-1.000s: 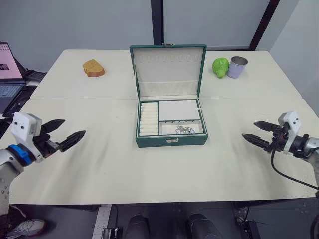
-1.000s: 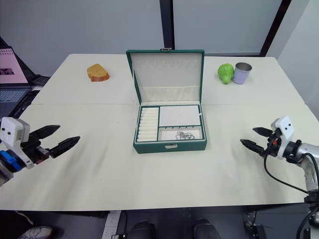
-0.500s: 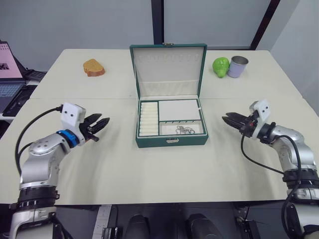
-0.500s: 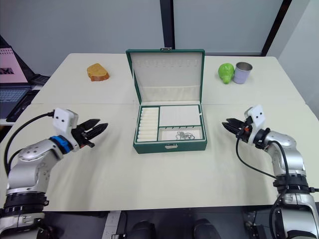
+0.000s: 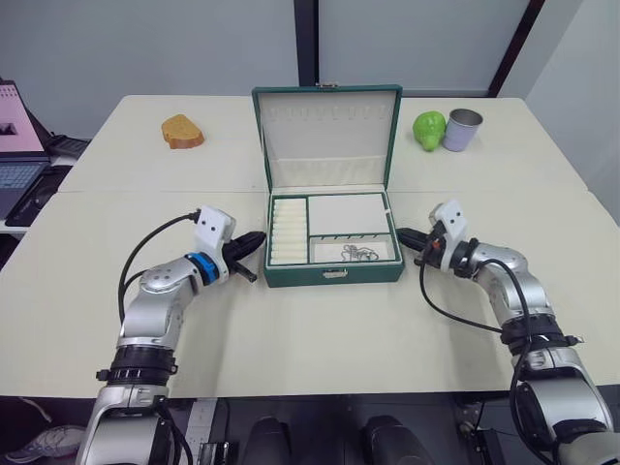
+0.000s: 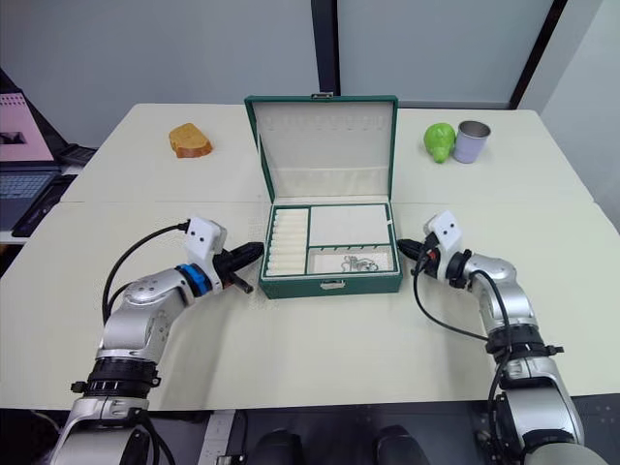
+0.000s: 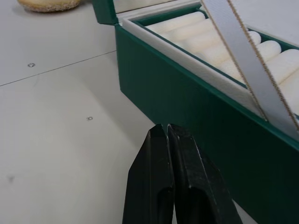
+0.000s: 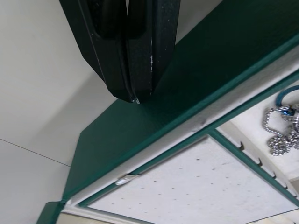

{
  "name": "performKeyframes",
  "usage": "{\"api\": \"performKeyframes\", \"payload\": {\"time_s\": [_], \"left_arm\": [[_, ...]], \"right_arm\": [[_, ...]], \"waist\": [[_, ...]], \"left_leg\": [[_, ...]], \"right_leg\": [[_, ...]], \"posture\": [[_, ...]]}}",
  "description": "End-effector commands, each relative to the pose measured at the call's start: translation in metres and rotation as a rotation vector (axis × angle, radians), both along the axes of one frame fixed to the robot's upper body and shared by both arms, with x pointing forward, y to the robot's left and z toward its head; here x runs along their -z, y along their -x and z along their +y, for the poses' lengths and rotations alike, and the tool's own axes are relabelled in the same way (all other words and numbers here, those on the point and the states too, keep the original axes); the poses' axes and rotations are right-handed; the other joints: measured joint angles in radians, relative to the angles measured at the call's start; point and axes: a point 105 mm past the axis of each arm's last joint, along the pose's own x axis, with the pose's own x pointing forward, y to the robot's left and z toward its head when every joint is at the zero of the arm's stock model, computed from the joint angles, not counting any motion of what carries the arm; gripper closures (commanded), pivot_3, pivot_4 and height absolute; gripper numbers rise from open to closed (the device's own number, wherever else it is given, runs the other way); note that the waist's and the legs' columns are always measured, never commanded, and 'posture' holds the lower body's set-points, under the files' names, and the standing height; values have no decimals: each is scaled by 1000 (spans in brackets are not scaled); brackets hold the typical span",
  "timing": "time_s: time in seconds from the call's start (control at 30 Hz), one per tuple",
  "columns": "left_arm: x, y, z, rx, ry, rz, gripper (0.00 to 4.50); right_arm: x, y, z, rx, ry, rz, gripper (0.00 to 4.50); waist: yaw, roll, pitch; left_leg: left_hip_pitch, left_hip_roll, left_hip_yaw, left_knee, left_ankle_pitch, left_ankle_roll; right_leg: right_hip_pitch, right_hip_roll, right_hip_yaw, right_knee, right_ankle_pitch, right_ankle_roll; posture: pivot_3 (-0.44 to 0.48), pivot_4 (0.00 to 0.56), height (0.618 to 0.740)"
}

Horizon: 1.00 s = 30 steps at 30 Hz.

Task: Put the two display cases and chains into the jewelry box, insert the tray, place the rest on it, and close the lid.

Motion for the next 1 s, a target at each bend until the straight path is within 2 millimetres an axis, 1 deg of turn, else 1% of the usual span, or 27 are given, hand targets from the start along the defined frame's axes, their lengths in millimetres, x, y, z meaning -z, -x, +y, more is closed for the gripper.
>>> {"api": "performKeyframes", "payload": {"time_s": [0.03, 0.2, 0.37, 0.47, 0.6, 0.8, 0.9, 1.0], "left_arm": [[-8, 2, -16, 61, -6, -38, 4421], [-5, 9, -23, 113, -3, -15, 4421], [-4, 25, -27, 187, 12, 18, 4421], [-2, 41, -31, 236, 15, 55, 4421], [3, 59, -28, 242, 12, 92, 4421], [7, 82, -23, 236, 10, 130, 4421], [8, 91, -21, 232, 12, 146, 4421], [8, 97, -20, 232, 17, 158, 4421]], "right_arm": [[-16, 6, 16, -81, -24, -47, 4466], [-15, 15, 22, -133, -45, -20, 4466], [-12, 29, 25, -189, -54, 23, 4466], [-10, 41, 26, -221, -57, 52, 4466], [-6, 60, 27, -253, -58, 91, 4466], [6, 87, 24, -268, -56, 160, 4466], [9, 94, 22, -259, -60, 175, 4466], [7, 96, 20, -246, -60, 175, 4466]], "waist": [[0, 0, 0], [0, 0, 0], [1, 0, 0], [1, 0, 0], [3, 0, 0], [4, 0, 0], [4, 0, 0], [4, 0, 0]], "left_leg": [[0, 0, 0, 0, 0, 0], [0, 0, 0, -1, 0, 0], [0, 0, 0, -1, 0, 0], [-1, 0, 0, -1, 0, 0], [-1, 0, -1, -2, 0, 0], [-1, 0, -1, -3, 0, 0], [-1, 0, -1, -3, 0, 0], [-1, 0, -1, -3, 0, 0]], "right_leg": [[0, 0, 0, 0, 0, 0], [0, 0, 0, 0, 0, 0], [0, 0, 0, -1, 0, 0], [0, 0, 0, -1, 0, 0], [0, 0, 0, -1, 0, 0], [1, 0, 0, -2, 0, 0], [1, 0, 0, -2, 0, 0], [1, 0, 0, -2, 0, 0]], "posture": [[0, 150, 740], [0, 150, 740], [0, 150, 740], [0, 150, 740], [0, 150, 740], [0, 150, 740], [0, 150, 740], [0, 150, 740]]}}
